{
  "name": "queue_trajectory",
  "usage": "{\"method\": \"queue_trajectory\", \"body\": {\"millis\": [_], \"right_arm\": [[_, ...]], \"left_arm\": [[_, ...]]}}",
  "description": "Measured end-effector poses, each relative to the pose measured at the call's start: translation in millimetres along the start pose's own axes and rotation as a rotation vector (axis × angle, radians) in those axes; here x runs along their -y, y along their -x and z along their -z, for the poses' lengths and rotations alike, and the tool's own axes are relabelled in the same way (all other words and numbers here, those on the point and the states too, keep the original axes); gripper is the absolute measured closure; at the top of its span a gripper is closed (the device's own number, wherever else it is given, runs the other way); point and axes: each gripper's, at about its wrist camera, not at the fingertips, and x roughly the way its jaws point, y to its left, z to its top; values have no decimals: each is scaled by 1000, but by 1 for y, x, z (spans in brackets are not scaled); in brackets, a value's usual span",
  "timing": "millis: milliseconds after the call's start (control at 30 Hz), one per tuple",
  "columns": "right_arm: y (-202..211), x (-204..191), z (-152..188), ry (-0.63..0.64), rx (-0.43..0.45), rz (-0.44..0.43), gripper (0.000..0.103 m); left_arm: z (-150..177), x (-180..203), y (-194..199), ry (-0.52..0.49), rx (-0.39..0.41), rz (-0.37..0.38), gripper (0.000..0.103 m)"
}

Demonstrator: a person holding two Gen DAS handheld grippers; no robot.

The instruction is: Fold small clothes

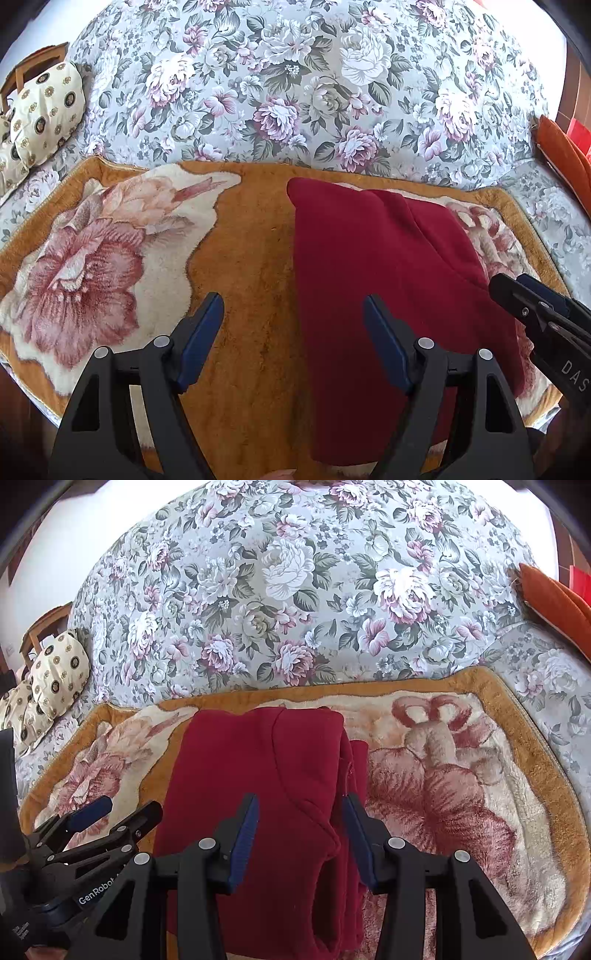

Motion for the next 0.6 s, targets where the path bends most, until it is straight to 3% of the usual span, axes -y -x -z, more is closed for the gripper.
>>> {"method": "queue_trajectory", "body": {"millis": [600], "right_arm": [[-3, 1, 4, 5, -19, 1, 57]], "left_arm": [[2, 0, -1, -3, 0, -6, 25]]}}
